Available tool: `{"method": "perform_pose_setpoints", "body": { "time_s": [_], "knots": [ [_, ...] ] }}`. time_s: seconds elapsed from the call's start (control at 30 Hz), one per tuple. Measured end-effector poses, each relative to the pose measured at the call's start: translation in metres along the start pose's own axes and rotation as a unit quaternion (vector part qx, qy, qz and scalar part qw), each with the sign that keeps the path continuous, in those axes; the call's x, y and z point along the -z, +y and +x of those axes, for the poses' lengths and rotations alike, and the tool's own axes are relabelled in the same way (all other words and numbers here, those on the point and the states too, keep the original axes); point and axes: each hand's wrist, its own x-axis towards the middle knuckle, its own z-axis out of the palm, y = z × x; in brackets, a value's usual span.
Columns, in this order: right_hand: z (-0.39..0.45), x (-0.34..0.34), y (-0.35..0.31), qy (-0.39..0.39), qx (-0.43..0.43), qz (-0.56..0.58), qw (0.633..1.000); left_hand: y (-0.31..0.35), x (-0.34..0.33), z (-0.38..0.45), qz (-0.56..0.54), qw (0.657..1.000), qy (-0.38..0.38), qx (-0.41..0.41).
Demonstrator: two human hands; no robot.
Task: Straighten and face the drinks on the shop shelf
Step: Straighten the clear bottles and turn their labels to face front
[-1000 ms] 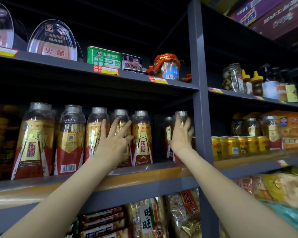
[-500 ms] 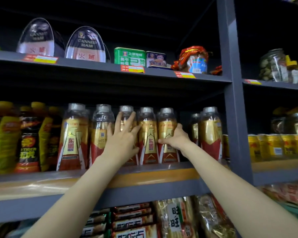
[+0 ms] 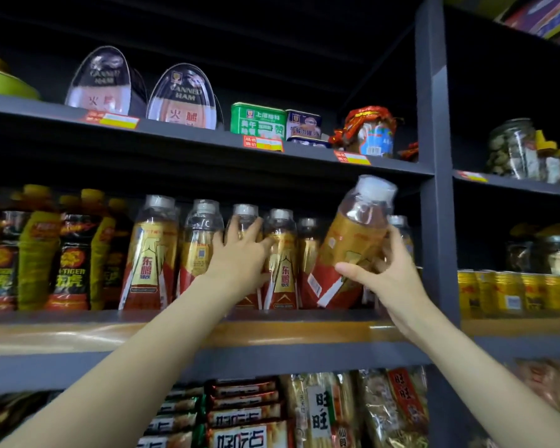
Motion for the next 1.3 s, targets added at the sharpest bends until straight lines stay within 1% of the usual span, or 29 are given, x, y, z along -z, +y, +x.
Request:
{"method": "perform_pose_setpoints", "body": {
  "time_s": [0.03,0.07,0.1,0.13,0.17,0.2,0.23,0.27,0.3,0.33,0.37,0.4,0.43,0.47,0.5,0.53,0.6,0.67,0.7,0.8,0.87,0.97,1.03,1.07,1.1,1.17,1.2,1.23,1.3],
  "knots": [
    [-0.004,0.000,-0.005,0.014,0.006,0.036,0.999,0.004,0.009,-0.001,-0.028,0.999,0.024,-0.010],
    [-0.007,0.000,-0.011,0.023,0.002,0.085,0.996,0.008,0.018,-0.003,-0.087,0.995,0.053,-0.019],
    [-0.007,0.001,-0.017,0.027,-0.013,0.146,0.989,0.011,0.028,-0.007,-0.191,0.979,0.070,-0.023],
    [-0.005,0.000,-0.024,0.026,-0.036,0.211,0.976,0.016,0.038,-0.012,-0.327,0.944,0.052,-0.017],
    [-0.003,-0.002,-0.032,0.023,-0.062,0.268,0.961,0.021,0.047,-0.018,-0.466,0.885,-0.009,-0.004],
    [0.000,-0.003,-0.039,0.020,-0.081,0.310,0.947,0.026,0.055,-0.026,-0.587,0.805,-0.091,0.009],
    [0.003,-0.004,-0.044,0.020,-0.093,0.336,0.937,0.030,0.059,-0.032,-0.665,0.730,-0.158,0.022],
    [0.004,-0.005,-0.050,0.013,-0.101,0.348,0.932,0.032,0.061,-0.036,-0.712,0.674,-0.192,0.033],
    [0.004,-0.005,-0.055,0.000,-0.109,0.351,0.930,0.033,0.061,-0.040,-0.746,0.636,-0.193,0.041],
    [0.003,-0.004,-0.058,-0.018,-0.120,0.343,0.931,0.033,0.060,-0.043,-0.771,0.611,-0.172,0.043],
    [0.000,-0.004,-0.061,-0.037,-0.133,0.321,0.937,0.033,0.060,-0.046,-0.782,0.608,-0.131,0.044],
    [-0.003,-0.002,-0.063,-0.050,-0.153,0.293,0.943,0.032,0.061,-0.049,-0.772,0.630,-0.073,0.039],
    [-0.006,-0.002,-0.063,-0.053,-0.181,0.271,0.944,0.029,0.060,-0.051,-0.737,0.675,0.000,0.027],
    [-0.009,-0.003,-0.064,-0.049,-0.220,0.278,0.934,0.024,0.060,-0.054,-0.683,0.726,0.076,0.005],
    [-0.012,-0.006,-0.065,-0.042,-0.259,0.310,0.914,0.020,0.061,-0.056,-0.621,0.773,0.129,-0.027],
    [-0.015,-0.010,-0.065,-0.039,-0.290,0.352,0.889,0.016,0.063,-0.060,-0.571,0.804,0.154,-0.065],
    [-0.020,-0.017,-0.061,-0.028,-0.322,0.392,0.861,0.013,0.063,-0.067,-0.511,0.834,0.157,-0.134],
    [-0.024,-0.025,-0.057,-0.009,-0.323,0.406,0.855,0.015,0.059,-0.074,-0.490,0.843,0.156,-0.159],
    [-0.025,-0.028,-0.055,0.001,-0.318,0.419,0.850,0.016,0.057,-0.077,-0.499,0.838,0.160,-0.151],
    [-0.028,-0.031,-0.056,0.019,-0.291,0.448,0.845,0.017,0.055,-0.082,-0.597,0.789,0.130,-0.068],
    [-0.028,-0.031,-0.059,0.021,-0.271,0.433,0.860,0.018,0.054,-0.085,-0.647,0.756,0.089,-0.043],
    [-0.031,-0.028,-0.063,0.019,-0.231,0.395,0.889,0.022,0.057,-0.092,-0.694,0.716,0.053,-0.048],
    [-0.035,-0.027,-0.065,0.009,-0.204,0.372,0.906,0.023,0.056,-0.093,-0.704,0.707,0.050,-0.044],
    [-0.036,-0.025,-0.066,0.001,-0.202,0.359,0.911,0.022,0.056,-0.093,-0.684,0.725,0.063,-0.046],
    [-0.037,-0.023,-0.068,-0.005,-0.212,0.345,0.914,0.019,0.055,-0.091,-0.636,0.764,0.093,-0.061],
    [-0.037,-0.021,-0.074,-0.017,-0.260,0.335,0.905,0.012,0.057,-0.085,-0.474,0.854,0.160,-0.141],
    [-0.037,-0.022,-0.077,-0.016,-0.281,0.341,0.897,0.009,0.057,-0.082,-0.400,0.879,0.177,-0.187],
    [-0.037,-0.023,-0.079,-0.007,-0.295,0.346,0.891,0.009,0.058,-0.080,-0.356,0.891,0.175,-0.220],
    [-0.038,-0.027,-0.080,0.028,-0.301,0.367,0.880,0.012,0.057,-0.082,-0.364,0.891,0.153,-0.225]
  ]
}}
